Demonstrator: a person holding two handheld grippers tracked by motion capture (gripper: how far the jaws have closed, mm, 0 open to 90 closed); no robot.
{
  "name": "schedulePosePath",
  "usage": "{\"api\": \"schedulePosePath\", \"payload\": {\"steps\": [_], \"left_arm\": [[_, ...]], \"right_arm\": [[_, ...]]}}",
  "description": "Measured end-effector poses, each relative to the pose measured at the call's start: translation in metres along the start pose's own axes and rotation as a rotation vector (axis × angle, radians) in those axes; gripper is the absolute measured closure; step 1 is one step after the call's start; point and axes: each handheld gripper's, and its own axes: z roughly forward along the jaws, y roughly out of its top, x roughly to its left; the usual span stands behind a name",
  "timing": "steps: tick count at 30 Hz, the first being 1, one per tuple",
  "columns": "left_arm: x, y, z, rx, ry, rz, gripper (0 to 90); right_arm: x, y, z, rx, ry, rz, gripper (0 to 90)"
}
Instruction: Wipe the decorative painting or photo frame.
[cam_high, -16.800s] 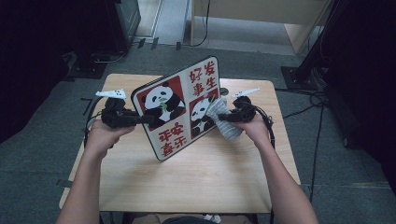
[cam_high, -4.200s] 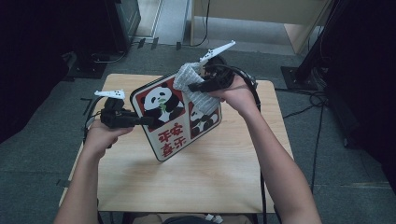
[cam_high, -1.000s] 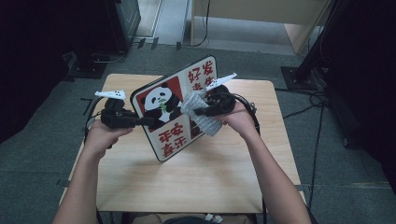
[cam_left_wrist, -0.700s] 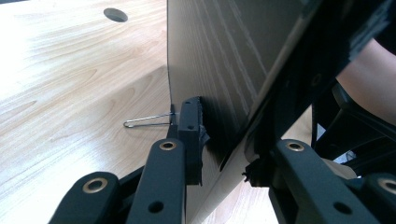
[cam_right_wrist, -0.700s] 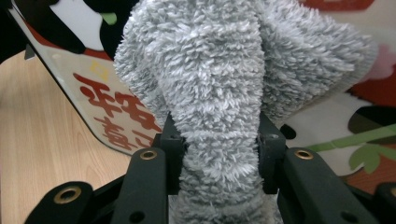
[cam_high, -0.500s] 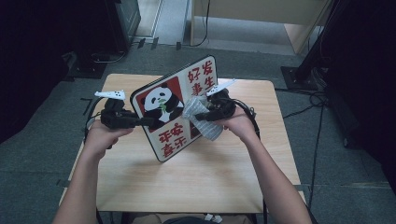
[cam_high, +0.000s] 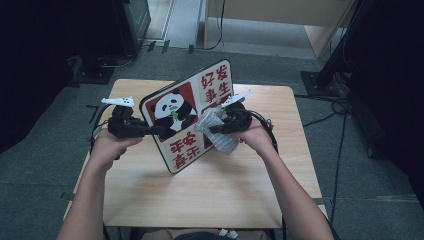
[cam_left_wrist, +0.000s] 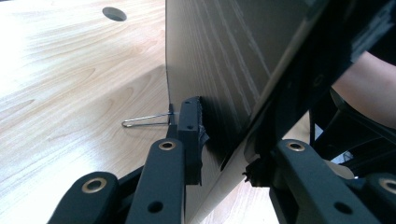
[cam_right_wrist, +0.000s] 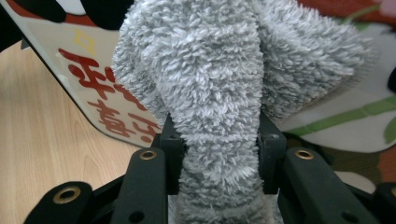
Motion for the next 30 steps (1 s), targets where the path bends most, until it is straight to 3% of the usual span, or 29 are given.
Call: {"api": "schedulePosePath", "payload": {"steps": [13,30], "left_arm": [[0.000,0.000,0.000,0.001,-0.001,-0.001,72.5],[-0.001,0.000,0.000,0.005,-0.005,-0.001,72.1]], "right_arm": [[-0.002,-0.013,0.012,0.029,-0.009,0.000,63.8],[-0.007,-0.032,0.030,0.085,-0.001,0.039,63.7]]}}
